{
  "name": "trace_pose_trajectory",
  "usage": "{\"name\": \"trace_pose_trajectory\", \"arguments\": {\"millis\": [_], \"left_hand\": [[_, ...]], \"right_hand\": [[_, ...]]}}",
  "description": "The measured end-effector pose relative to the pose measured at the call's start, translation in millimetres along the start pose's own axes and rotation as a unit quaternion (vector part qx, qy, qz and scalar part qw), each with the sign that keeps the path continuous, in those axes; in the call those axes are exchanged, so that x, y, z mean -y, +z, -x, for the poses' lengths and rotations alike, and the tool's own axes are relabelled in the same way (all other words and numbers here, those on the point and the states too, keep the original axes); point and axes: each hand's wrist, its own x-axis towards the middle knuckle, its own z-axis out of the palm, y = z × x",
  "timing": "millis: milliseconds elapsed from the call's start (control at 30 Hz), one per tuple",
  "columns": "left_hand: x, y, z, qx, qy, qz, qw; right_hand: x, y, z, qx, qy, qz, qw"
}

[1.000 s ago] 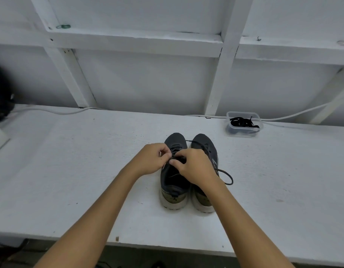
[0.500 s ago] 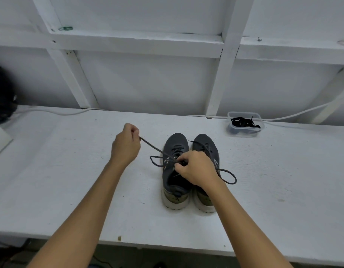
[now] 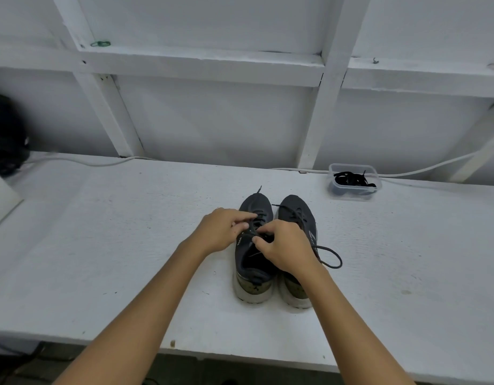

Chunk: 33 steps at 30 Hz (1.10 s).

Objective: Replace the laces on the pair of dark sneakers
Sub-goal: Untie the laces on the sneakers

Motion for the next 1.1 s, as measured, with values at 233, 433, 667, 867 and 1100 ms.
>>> {"name": "trace_pose_trajectory", "arguments": {"millis": [233, 433, 667, 867, 1100], "left_hand": [[3.5, -9.6, -1.4, -0.183, -0.028, -0.009, 0.983], [26.2, -33.2, 3.1, -0.339, -0.153, 0.138, 0.918], [2.0, 7.1, 26.6, -0.165, -0.065, 0.223, 0.958], [-6.0, 30.4, 38.5, -0.052, -0.037, 0.160, 0.985], [1.6, 26.2, 43.4, -0.177, -0.064, 0.174, 0.967]], "right_hand": [[1.8, -1.1, -4.5, 0.013, 0.023, 0.010, 1.000], [1.5, -1.9, -2.6, 0.026, 0.016, 0.010, 0.999], [-7.8, -11.2, 0.7, 0.062, -0.004, 0.013, 0.998], [-4.5, -6.2, 1.2, 0.032, 0.008, 0.037, 0.999], [10.5, 6.8, 3.7, -0.033, 0.015, -0.048, 0.998]]}}
